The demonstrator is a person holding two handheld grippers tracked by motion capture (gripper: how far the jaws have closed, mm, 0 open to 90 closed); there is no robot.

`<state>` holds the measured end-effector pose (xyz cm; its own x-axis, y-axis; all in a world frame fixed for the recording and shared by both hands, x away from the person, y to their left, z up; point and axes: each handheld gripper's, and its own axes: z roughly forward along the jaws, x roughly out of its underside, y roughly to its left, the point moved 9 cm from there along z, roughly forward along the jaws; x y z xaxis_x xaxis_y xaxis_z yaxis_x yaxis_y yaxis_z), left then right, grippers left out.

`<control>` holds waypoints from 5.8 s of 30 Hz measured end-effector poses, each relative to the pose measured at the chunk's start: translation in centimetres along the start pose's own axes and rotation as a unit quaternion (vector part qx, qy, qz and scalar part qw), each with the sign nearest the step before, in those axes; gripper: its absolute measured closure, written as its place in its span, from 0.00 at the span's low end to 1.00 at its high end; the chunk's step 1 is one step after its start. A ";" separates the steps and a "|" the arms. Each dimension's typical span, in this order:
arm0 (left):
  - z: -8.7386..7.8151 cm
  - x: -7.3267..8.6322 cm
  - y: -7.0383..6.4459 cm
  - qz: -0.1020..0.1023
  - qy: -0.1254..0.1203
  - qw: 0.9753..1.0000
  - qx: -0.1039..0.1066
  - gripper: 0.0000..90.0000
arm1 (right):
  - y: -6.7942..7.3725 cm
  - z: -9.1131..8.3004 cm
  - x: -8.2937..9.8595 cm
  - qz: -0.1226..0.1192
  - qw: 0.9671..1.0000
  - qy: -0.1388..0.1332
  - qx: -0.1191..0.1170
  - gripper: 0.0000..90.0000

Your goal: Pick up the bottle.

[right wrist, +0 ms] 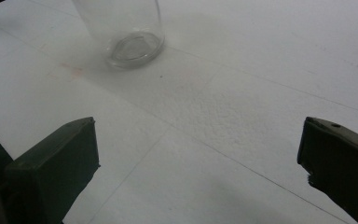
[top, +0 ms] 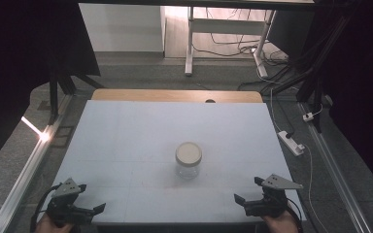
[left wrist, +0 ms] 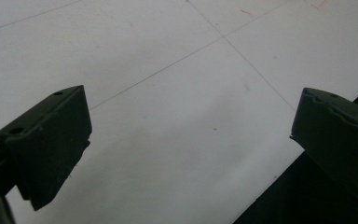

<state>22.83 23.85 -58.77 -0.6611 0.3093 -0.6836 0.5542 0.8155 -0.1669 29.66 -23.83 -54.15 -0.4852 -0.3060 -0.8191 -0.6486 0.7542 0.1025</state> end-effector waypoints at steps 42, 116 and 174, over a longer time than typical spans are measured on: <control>0.1 0.0 0.0 0.000 0.004 1.000 0.003 0.00 | 3.2 4.4 -2.0 -0.046 0.997 0.020 -0.057 0.00; 0.1 0.1 -0.1 0.004 0.005 1.000 0.005 0.00 | 7.0 16.5 -6.9 -0.114 0.988 0.035 -0.099 0.00; 0.2 0.1 -0.1 0.005 0.011 1.000 0.006 0.00 | 10.3 14.6 -8.7 -0.149 0.979 0.013 -0.140 0.07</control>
<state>22.82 23.68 -58.96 -0.6659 0.3290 -0.6695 0.5676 0.8059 -0.1685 35.79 -4.95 -54.16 -0.2618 -0.5052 -0.8223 -0.8973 0.4413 0.0146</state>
